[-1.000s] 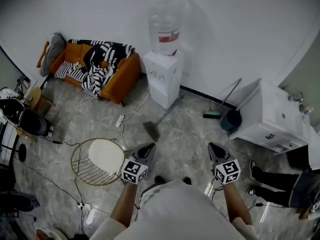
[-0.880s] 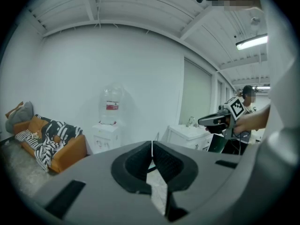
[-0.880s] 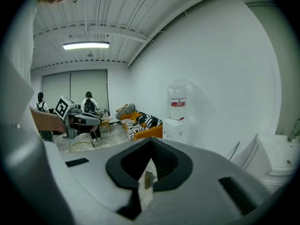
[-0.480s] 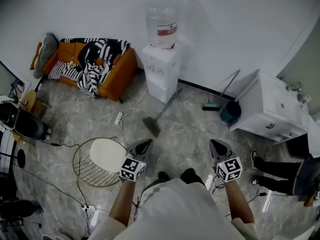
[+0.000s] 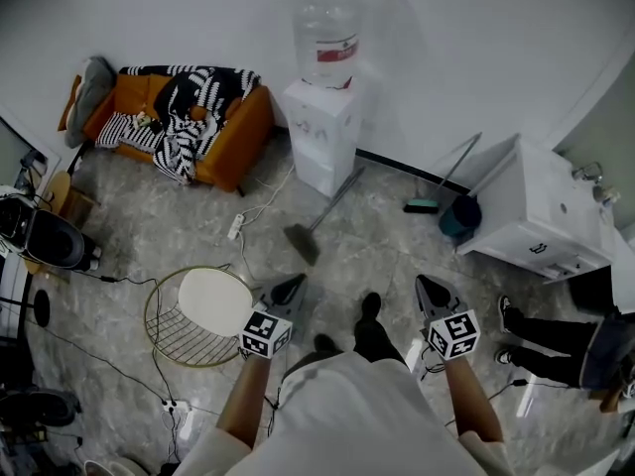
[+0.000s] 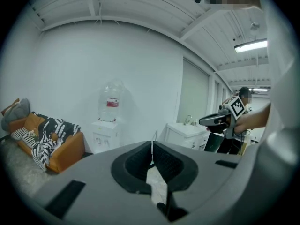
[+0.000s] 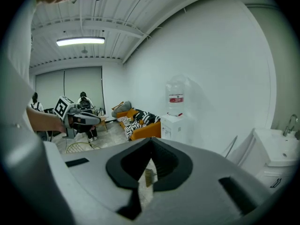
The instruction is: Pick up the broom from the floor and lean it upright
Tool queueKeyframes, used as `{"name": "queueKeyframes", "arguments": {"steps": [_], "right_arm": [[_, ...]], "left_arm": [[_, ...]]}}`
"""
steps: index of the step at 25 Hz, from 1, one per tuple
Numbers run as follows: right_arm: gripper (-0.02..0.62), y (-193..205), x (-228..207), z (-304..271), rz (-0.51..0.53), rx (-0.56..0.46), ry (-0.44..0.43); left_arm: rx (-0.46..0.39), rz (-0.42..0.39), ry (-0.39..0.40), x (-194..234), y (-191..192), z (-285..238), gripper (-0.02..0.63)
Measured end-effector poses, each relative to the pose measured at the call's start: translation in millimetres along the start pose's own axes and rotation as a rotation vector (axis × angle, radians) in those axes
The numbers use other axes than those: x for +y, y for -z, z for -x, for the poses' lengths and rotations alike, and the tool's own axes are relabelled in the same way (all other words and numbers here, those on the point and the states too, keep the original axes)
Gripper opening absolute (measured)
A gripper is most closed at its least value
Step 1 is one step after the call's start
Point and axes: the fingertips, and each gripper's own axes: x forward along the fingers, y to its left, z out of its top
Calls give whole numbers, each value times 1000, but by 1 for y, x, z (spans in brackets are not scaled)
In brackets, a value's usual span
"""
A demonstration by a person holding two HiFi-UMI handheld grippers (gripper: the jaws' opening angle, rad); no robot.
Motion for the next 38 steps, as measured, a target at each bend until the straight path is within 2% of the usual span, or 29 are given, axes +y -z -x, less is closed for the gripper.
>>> {"name": "queueKeyframes", "arguments": {"steps": [10,26,38], "right_arm": [[2,-3,-35,-37,-10,6,-44],[2,-20,-184,-94,-27,-12,-121],[2,-6,-252,-91,-78,-17,-102]], "left_arm": [[35,7,-5,1,-1,-45,11],[79,3,-76,-11,-44,-187,11],[130,-45,-35,-37,-62,-258,11]]}}
